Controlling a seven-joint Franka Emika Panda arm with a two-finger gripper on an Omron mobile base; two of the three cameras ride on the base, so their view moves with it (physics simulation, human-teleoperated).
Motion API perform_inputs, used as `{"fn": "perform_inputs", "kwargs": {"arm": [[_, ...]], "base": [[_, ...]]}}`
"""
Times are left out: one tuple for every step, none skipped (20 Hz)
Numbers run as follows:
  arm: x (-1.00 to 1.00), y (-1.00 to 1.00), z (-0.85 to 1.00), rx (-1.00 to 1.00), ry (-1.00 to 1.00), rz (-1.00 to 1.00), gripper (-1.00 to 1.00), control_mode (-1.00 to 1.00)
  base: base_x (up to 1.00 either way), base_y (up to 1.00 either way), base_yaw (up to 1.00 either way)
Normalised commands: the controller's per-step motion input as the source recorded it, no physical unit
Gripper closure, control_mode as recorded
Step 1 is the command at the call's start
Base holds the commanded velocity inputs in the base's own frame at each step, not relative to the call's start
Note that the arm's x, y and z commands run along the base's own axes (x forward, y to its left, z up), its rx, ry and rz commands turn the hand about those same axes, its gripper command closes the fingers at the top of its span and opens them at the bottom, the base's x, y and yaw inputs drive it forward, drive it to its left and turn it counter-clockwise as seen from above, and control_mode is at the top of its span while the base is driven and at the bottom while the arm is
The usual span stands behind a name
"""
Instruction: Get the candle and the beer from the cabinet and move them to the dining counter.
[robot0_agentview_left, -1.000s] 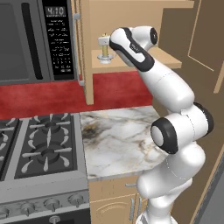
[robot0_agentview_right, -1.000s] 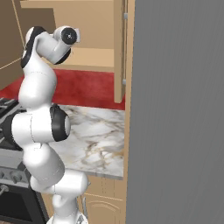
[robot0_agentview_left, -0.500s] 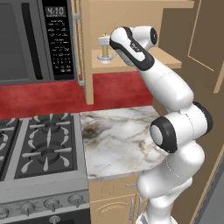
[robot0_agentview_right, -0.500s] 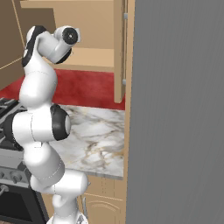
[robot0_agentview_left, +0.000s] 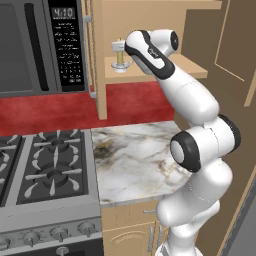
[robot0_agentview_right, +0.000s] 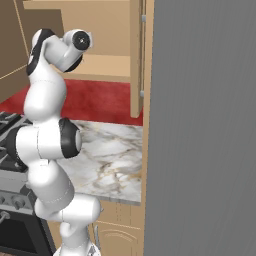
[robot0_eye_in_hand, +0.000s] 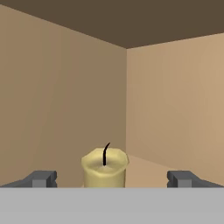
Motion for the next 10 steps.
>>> {"fn": "perform_inputs", "kwargs": {"arm": [[0.11, 0.00, 0.00, 0.00, 0.00, 0.00, -1.00, -1.00], [0.11, 0.00, 0.00, 0.00, 0.00, 0.00, -1.00, -1.00], [0.12, 0.00, 0.00, 0.00, 0.00, 0.00, -1.00, -1.00], [0.13, 0.00, 0.00, 0.00, 0.00, 0.00, -1.00, -1.00], [0.14, 0.00, 0.00, 0.00, 0.00, 0.00, -1.00, -1.00], [0.14, 0.00, 0.00, 0.00, 0.00, 0.00, -1.00, -1.00], [0.14, 0.00, 0.00, 0.00, 0.00, 0.00, -1.00, -1.00], [0.14, 0.00, 0.00, 0.00, 0.01, 0.00, -1.00, -1.00], [0.10, 0.00, 0.00, 0.00, 0.01, 0.00, -1.00, -1.00], [0.07, 0.00, 0.00, 0.00, 0.00, 0.00, -1.00, -1.00]], "base": [[0.00, 0.00, 0.00], [0.00, 0.00, 0.00], [0.00, 0.00, 0.00], [0.00, 0.00, 0.00], [0.00, 0.00, 0.00], [0.00, 0.00, 0.00], [0.00, 0.00, 0.00], [0.00, 0.00, 0.00], [0.00, 0.00, 0.00], [0.00, 0.00, 0.00]]}}
